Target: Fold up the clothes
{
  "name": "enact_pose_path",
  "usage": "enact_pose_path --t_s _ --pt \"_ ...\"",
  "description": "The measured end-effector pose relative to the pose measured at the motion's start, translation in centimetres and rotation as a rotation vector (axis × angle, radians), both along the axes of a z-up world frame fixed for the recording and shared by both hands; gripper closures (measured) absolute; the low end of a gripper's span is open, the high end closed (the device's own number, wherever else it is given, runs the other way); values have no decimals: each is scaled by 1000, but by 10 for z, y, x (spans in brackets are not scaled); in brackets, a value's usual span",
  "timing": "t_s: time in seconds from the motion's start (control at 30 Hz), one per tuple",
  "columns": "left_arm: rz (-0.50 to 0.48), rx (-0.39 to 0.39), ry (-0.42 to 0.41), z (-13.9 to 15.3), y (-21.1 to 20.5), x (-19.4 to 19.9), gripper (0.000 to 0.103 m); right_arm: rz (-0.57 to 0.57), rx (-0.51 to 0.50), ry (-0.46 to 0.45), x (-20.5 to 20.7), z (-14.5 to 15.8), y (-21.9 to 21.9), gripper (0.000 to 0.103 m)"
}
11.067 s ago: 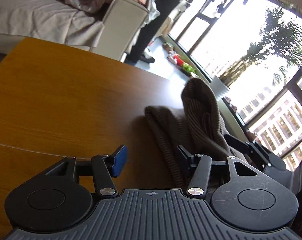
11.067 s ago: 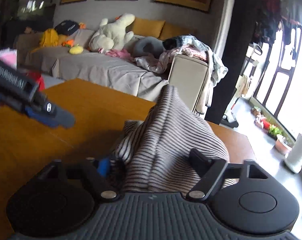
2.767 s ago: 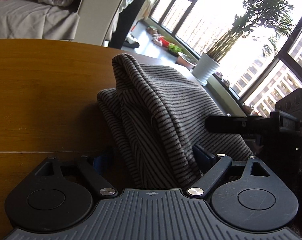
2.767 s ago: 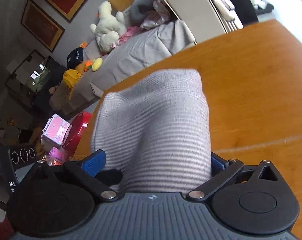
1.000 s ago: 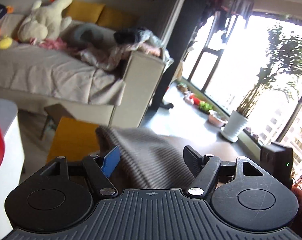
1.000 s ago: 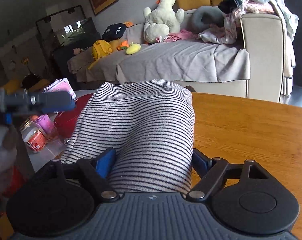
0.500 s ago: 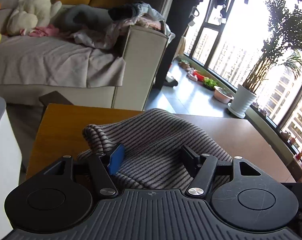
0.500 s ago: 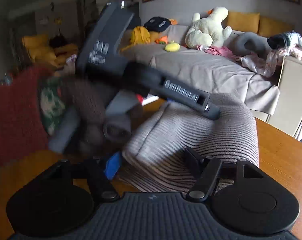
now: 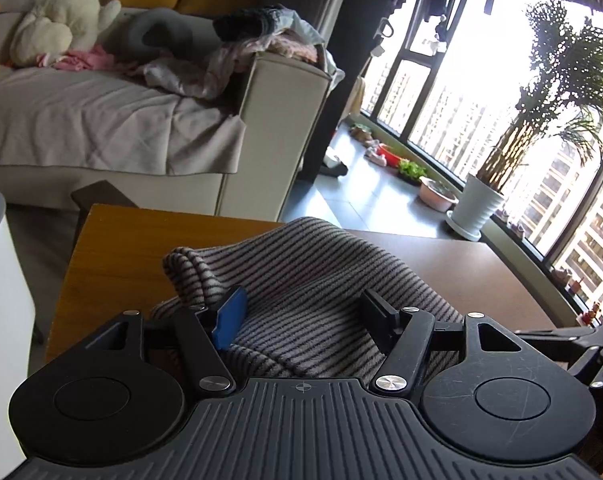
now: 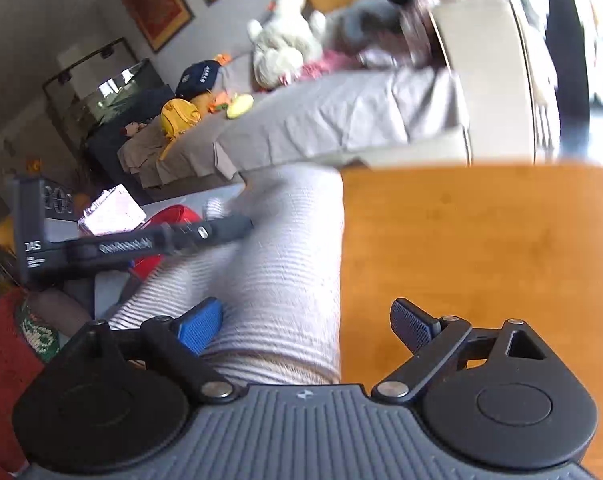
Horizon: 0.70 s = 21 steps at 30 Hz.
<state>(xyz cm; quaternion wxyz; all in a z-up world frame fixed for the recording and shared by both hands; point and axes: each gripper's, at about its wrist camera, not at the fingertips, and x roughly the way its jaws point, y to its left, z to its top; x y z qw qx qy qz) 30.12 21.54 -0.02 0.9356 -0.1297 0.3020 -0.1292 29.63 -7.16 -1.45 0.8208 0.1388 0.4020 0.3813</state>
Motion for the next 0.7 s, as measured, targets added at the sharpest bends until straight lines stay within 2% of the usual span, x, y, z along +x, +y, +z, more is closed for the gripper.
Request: enact_pose_path --t_s 0.03,0.1,0.13,0.2,0.27,0.5,0.6,0.7 --pt "0 1 0 0 0 0 35 10 38 12 1 -3 2 18" --pt "2 6 2 0 0 0 35 48 42 6 -3 2 11 38" --pt "3 9 3 0 -1 0 35 56 36 -31 -7 9 13 45" --pt "3 14 0 0 -2 0 35 76 58 -94 -13 25 17 51" --pt "4 19 -2 0 -3 0 35 85 47 -125 -8 33 19 51" --pt "4 35 -10 -1 -6 1 32 42 -50 -142 -12 12 17 47" --pt "24 10 -11 2 -3 -3 32 20 -83 -145 -15 2 16 36" --pt "77 -37 -41 22 -3 -33 31 1 -102 -166 -20 1 16 36"
